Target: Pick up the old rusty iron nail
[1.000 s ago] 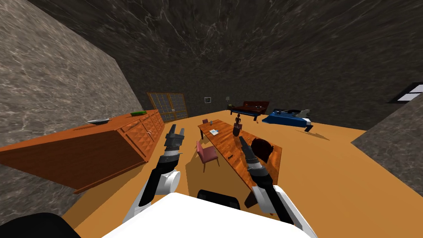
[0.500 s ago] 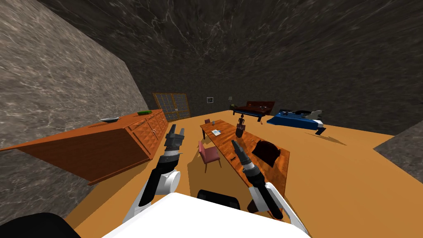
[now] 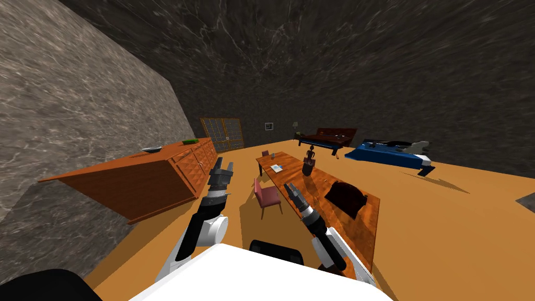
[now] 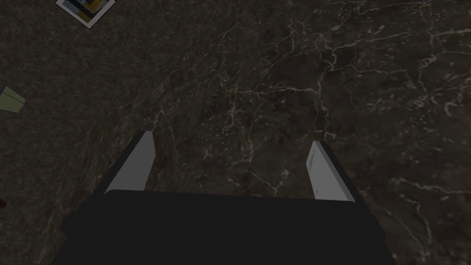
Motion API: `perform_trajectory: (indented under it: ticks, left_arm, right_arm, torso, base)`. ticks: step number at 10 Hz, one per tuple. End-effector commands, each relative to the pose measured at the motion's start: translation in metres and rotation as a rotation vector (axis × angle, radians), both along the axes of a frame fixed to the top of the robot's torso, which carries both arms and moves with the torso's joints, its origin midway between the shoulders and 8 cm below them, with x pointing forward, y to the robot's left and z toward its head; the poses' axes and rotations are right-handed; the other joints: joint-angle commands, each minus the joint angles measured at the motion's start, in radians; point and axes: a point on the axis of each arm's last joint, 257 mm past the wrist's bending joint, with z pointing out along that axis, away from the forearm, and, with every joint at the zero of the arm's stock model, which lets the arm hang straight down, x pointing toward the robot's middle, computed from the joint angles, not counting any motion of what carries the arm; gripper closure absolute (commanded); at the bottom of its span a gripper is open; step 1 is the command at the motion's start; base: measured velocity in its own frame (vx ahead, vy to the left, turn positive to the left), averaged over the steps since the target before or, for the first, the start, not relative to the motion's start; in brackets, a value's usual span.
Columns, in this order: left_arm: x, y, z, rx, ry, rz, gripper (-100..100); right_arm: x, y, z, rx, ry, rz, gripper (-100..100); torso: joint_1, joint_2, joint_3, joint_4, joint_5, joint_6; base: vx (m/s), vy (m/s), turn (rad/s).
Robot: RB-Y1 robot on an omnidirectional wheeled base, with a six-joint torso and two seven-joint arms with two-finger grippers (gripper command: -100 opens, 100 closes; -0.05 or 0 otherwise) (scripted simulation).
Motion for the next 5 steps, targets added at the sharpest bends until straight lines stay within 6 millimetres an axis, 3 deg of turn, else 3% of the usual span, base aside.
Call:
perform_trajectory:
  ticks: [1,2,3,4,5]
  left_arm:
    - [0.000,0.000,0.000,0.000,0.000,0.000,0]
    - [0.000,0.000,0.000,0.000,0.000,0.000,0]
    - [0.000,0.000,0.000,0.000,0.000,0.000,0]
    - [0.000,0.000,0.000,0.000,0.000,0.000,0]
    - [0.000,0.000,0.000,0.000,0.000,0.000,0]
  right_arm:
    - [0.000,0.012,-0.020,-0.053,0.016,0.020,-100]
    - [0.000,0.012,-0.020,-0.053,0.016,0.020,-100]
    - [-0.004,0.028,-0.036,-0.126,0.010,0.066,-100]
    - [-0.004,0.027,-0.047,-0.139,0.030,0.064,-100]
    - [-0.009,0.041,-0.063,-0.208,0.024,0.110,-100]
  torso:
    - [0.000,0.000,0.000,0.000,0.000,0.000]
    - [0.000,0.000,0.000,0.000,0.000,0.000]
    - [-0.001,0.001,0.001,0.000,0.000,0.001]
    - [0.000,0.001,0.001,0.000,0.000,0.000]
    - [0.000,0.001,0.000,0.000,0.000,0.000]
  base:
    - [0.031,0.014,0.091]
    - [0.013,0.004,-0.002]
    - [0.020,0.016,0.133]
    - [0.029,0.010,0.081]
    - [0.046,0.017,0.140]
